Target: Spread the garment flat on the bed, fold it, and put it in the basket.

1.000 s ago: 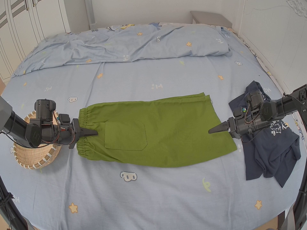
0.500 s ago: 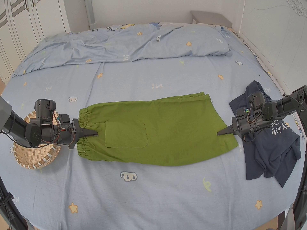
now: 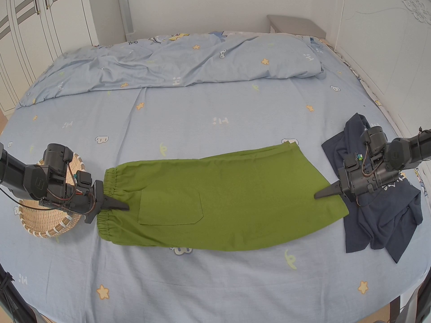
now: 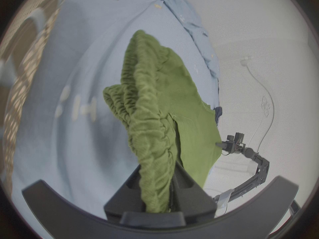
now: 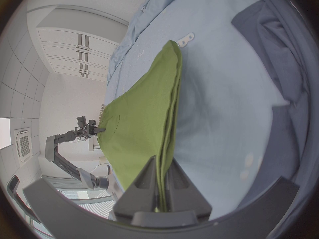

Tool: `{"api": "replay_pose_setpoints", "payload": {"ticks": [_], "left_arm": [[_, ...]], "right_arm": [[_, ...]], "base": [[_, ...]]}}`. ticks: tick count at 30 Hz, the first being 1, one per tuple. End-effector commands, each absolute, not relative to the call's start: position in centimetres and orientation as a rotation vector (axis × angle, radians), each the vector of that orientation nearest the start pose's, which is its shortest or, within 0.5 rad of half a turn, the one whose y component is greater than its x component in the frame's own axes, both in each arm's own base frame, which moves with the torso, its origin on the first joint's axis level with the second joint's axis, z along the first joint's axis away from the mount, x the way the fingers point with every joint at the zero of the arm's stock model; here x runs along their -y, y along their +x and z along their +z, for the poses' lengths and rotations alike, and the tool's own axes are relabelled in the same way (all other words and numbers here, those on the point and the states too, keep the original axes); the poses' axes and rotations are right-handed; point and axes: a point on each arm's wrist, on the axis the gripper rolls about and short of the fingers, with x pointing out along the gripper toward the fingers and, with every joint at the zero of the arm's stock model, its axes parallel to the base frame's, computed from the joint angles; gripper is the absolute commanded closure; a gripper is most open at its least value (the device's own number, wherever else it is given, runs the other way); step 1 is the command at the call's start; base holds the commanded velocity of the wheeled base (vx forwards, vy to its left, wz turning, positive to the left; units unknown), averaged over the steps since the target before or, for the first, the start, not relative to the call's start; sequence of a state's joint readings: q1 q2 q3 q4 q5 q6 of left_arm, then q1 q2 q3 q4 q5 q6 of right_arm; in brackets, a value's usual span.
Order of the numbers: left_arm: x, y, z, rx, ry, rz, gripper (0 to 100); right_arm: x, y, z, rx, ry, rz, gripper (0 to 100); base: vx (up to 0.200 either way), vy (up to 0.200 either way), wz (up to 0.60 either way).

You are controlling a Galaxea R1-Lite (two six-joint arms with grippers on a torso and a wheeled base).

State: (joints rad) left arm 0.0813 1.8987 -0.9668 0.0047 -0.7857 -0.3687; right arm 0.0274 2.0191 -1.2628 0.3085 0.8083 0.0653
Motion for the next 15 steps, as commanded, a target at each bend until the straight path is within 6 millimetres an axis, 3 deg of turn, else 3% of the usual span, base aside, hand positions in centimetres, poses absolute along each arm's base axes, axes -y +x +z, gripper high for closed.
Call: {"api": "replay_pose_setpoints", "payload": {"ticks": [1, 2, 3, 4, 8, 9, 15], "left_arm": [[-3.0, 28.1, 12.6, -1.034, -0.662, -0.472, 100], [-3.5, 26.6, 12.0, -1.072, -0.637, -0.476, 100], [-3.5, 26.6, 12.0, -1.072, -0.637, -0.476, 100], [-3.8, 25.0, 10.9, -1.102, -0.610, -0.488, 100], [-4.0, 22.9, 9.6, -1.132, -0.598, -0.487, 100], [-3.8, 21.8, 9.3, -1.149, -0.605, -0.482, 100], [-3.5, 19.6, 8.3, -1.144, -0.600, -0.472, 100]], "right_arm": [[-2.8, 29.0, 13.6, -1.077, 0.459, 0.727, 100], [-3.7, 26.6, 12.3, -1.141, 0.459, 0.748, 100], [-3.7, 26.6, 12.3, -1.141, 0.459, 0.748, 100], [-4.4, 24.8, 10.9, -1.179, 0.447, 0.765, 100], [-5.2, 21.9, 9.0, -1.204, 0.420, 0.794, 100], [-5.5, 20.2, 7.7, -1.219, 0.407, 0.811, 100], [-5.8, 17.0, 5.1, -1.243, 0.385, 0.848, 100]], "base": [[0.000, 0.000, 0.00], [0.000, 0.000, 0.00], [0.000, 0.000, 0.00], [0.000, 0.000, 0.00], [0.000, 0.000, 0.00], [0.000, 0.000, 0.00], [0.000, 0.000, 0.00]]}}
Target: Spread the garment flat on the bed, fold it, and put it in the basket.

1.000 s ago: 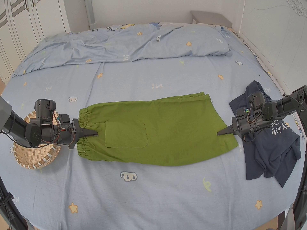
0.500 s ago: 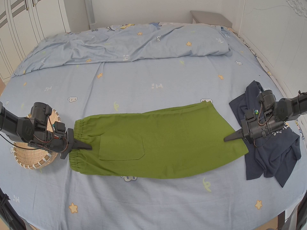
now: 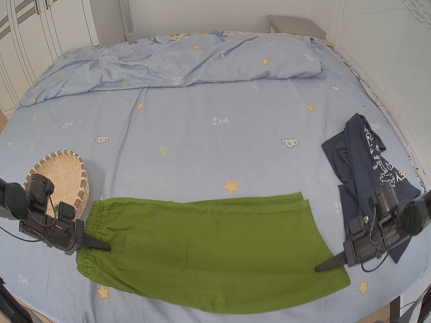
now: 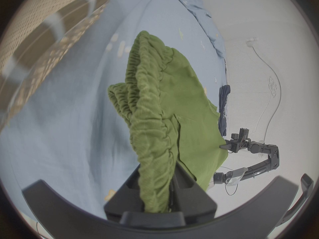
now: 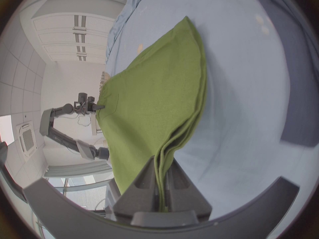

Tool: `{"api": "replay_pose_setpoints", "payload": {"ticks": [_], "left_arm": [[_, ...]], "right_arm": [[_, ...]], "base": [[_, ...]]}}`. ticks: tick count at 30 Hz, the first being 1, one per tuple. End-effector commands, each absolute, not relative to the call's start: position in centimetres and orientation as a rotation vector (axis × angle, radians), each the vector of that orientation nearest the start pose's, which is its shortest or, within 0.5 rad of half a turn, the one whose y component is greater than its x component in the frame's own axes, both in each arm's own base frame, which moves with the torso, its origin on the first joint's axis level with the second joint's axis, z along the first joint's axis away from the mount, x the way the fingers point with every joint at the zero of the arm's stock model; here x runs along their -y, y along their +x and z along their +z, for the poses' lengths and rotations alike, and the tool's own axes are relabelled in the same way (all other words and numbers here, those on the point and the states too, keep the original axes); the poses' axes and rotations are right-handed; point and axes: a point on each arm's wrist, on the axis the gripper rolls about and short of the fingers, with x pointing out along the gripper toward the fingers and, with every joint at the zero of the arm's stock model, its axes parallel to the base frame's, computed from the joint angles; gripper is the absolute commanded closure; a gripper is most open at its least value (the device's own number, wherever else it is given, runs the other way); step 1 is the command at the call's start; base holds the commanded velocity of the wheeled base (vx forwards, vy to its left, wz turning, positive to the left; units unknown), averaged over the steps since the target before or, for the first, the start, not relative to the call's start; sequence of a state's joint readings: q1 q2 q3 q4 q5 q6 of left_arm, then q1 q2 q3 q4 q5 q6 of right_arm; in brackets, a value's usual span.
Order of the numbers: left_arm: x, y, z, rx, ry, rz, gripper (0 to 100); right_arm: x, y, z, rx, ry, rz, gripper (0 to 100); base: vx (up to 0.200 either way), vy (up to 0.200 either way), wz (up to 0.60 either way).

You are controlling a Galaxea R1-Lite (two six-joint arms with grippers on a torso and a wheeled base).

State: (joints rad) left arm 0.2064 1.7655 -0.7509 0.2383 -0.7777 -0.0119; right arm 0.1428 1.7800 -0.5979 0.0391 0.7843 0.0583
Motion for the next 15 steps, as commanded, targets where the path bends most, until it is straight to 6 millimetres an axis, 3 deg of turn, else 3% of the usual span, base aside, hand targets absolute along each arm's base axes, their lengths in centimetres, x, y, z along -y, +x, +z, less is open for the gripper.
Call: {"api": "replay_pose_setpoints", "payload": {"ticks": [1, 11, 12, 15], "left_arm": [[-3.49, 19.62, 8.30, -1.142, -0.600, -0.471, 100], [-3.66, 19.42, 7.50, -1.122, -0.594, -0.461, 100], [-3.67, 19.45, 7.52, -1.121, -0.593, -0.461, 100], [-3.71, 19.38, 7.67, -1.114, -0.590, -0.458, 100]], "right_arm": [[-5.84, 17.05, 5.02, -1.241, 0.385, 0.848, 100], [-5.83, 17.13, 4.68, -1.218, 0.392, 0.846, 100], [-5.79, 17.29, 4.59, -1.215, 0.395, 0.843, 0], [-5.69, 17.75, 4.37, -1.205, 0.398, 0.834, 0]], "base": [[0.000, 0.000, 0.00], [0.000, 0.000, 0.00], [0.000, 0.000, 0.00], [0.000, 0.000, 0.00]]}}
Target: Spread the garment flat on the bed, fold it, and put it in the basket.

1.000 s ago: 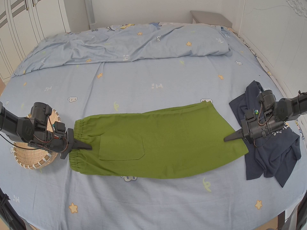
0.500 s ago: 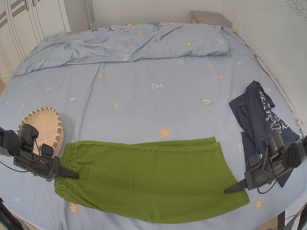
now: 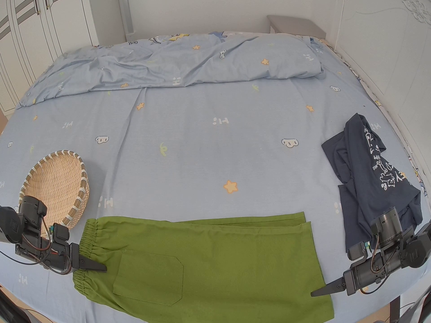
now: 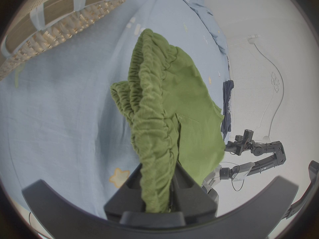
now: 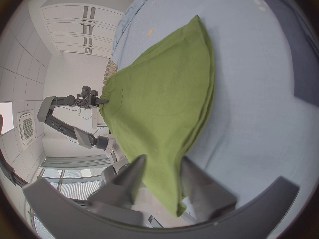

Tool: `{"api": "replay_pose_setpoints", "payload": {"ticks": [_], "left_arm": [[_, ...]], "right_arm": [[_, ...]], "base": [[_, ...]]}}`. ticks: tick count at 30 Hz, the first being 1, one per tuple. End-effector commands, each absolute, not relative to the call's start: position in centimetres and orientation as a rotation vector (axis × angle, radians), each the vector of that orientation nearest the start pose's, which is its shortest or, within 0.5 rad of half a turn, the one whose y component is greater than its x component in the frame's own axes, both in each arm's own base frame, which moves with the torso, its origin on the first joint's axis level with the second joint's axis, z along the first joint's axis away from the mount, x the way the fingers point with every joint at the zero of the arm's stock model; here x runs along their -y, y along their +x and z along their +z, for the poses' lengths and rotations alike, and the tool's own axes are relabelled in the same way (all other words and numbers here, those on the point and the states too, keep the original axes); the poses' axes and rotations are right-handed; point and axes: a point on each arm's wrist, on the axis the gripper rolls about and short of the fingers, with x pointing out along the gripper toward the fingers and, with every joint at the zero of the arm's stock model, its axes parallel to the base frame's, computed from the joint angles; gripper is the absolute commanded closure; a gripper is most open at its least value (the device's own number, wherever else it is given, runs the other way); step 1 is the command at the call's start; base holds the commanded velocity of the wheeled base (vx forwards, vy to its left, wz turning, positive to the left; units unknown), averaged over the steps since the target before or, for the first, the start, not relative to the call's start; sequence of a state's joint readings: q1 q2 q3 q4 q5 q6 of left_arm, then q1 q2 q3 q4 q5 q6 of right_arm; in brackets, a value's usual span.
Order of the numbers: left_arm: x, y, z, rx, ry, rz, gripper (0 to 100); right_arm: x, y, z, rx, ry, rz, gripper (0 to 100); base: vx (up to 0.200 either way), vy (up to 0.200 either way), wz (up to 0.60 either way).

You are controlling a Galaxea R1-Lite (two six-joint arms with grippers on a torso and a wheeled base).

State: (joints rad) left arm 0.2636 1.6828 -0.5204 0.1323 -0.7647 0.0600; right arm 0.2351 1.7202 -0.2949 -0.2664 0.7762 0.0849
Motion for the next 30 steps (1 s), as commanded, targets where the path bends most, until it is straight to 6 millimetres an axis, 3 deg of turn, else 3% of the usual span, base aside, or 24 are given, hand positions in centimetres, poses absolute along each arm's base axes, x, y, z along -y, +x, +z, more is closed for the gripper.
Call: {"api": "replay_pose_setpoints", "payload": {"ticks": [1, 8, 12, 13, 15, 19, 23, 30], "left_arm": [[-3.7, 19.4, 7.7, -1.114, -0.590, -0.458, 100], [-3.9, 19.2, 8.6, -1.076, -0.575, -0.445, 100], [-4.0, 18.7, 11.4, -0.979, -0.455, -0.357, 100], [-4.0, 18.7, 11.5, -0.976, -0.451, -0.353, 100], [-3.7, 17.7, 13.1, -0.947, -0.391, -0.296, 100], [-3.6, 16.6, 15.2, -0.916, -0.368, -0.264, 100], [-4.2, 16.0, 18.2, -0.882, -0.357, -0.212, 100], [-4.4, 16.3, 21.3, -0.884, -0.292, -0.126, 100]], "right_arm": [[-5.7, 17.8, 4.4, -1.205, 0.398, 0.834, 0], [-3.8, 19.4, 5.0, -1.105, 0.437, 0.755, 0], [-3.0, 20.6, 9.0, -0.899, 0.394, 0.703, 0], [-2.9, 20.6, 9.2, -0.894, 0.393, 0.699, 0], [-3.0, 21.8, 11.6, -0.810, 0.385, 0.664, 0], [-3.3, 22.2, 15.4, -0.714, 0.426, 0.665, 0], [-3.9, 22.5, 17.7, -0.664, 0.412, 0.695, 0], [-4.1, 22.2, 18.1, -0.661, 0.406, 0.706, 0]], "base": [[0.000, 0.000, 0.00], [0.000, 0.000, 0.00], [0.000, 0.000, 0.00], [0.000, 0.000, 0.00], [0.000, 0.000, 0.00], [0.000, 0.000, 0.00], [0.000, 0.000, 0.00], [0.000, 0.000, 0.00]]}}
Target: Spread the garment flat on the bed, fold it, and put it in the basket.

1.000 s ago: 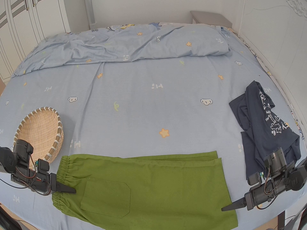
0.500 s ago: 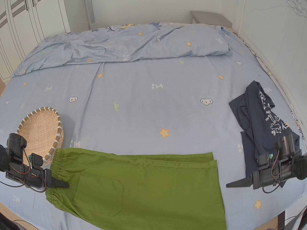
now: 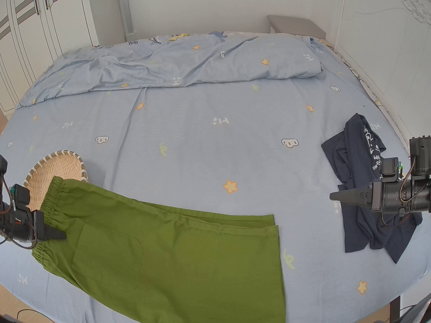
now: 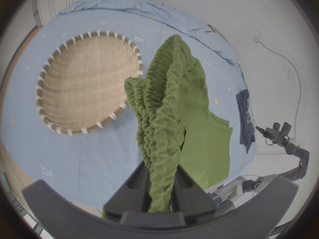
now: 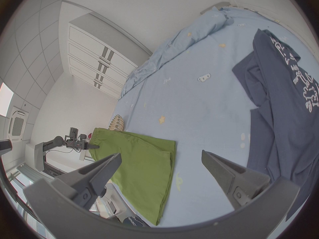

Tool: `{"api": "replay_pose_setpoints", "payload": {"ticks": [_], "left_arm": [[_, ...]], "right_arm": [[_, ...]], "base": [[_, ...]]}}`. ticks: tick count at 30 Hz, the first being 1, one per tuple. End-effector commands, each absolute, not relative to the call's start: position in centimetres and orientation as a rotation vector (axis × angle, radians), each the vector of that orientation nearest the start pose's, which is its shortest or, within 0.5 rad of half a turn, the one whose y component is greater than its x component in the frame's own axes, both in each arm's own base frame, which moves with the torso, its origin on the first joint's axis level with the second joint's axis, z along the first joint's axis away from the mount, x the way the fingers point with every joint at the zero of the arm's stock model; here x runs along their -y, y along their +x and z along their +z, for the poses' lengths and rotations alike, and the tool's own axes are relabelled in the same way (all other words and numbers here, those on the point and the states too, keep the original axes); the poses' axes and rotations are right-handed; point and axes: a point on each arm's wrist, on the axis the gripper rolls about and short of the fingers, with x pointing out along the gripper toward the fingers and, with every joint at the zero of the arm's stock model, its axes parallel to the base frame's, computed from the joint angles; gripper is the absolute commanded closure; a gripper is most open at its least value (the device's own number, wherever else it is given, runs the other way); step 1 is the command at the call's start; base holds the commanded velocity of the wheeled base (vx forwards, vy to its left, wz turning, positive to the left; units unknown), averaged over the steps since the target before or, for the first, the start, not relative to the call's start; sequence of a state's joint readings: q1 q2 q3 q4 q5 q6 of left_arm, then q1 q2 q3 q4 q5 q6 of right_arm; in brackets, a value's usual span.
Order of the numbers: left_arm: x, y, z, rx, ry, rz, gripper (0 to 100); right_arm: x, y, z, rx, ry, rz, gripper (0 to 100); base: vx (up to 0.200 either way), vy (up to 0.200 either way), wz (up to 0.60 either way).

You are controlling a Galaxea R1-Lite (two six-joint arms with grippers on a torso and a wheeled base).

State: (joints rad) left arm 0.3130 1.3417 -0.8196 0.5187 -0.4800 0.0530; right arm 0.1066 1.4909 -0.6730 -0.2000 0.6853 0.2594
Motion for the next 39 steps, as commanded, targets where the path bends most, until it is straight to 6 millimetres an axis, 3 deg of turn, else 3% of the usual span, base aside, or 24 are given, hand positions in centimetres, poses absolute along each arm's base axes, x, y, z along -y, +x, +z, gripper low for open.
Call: {"api": "replay_pose_setpoints", "payload": {"ticks": [1, 11, 16, 22, 33, 39], "left_arm": [[-4.4, 16.3, 21.5, -0.885, -0.281, -0.110, 100], [-1.6, 15.5, 22.8, -0.940, -0.209, -0.208, 100], [1.5, 15.2, 25.4, -0.982, -0.220, -0.296, 100], [5.2, 14.4, 26.9, -0.990, -0.184, -0.402, 100], [10.5, 15.2, 27.3, -1.060, -0.200, -0.484, 100], [13.6, 16.1, 26.1, -1.131, -0.200, -0.515, 100]], "right_arm": [[-4.1, 22.2, 18.1, -0.661, 0.406, 0.706, 0], [-4.3, 22.1, 18.1, -0.666, 0.405, 0.712, 0], [-4.2, 22.1, 18.1, -0.666, 0.406, 0.709, 0], [-4.3, 22.1, 17.9, -0.674, 0.408, 0.709, 0], [-4.2, 22.3, 17.8, -0.693, 0.413, 0.699, 0], [-4.2, 22.3, 17.7, -0.696, 0.413, 0.700, 0]], "base": [[0.000, 0.000, 0.00], [0.000, 0.000, 0.00], [0.000, 0.000, 0.00], [0.000, 0.000, 0.00], [0.000, 0.000, 0.00], [0.000, 0.000, 0.00]]}}
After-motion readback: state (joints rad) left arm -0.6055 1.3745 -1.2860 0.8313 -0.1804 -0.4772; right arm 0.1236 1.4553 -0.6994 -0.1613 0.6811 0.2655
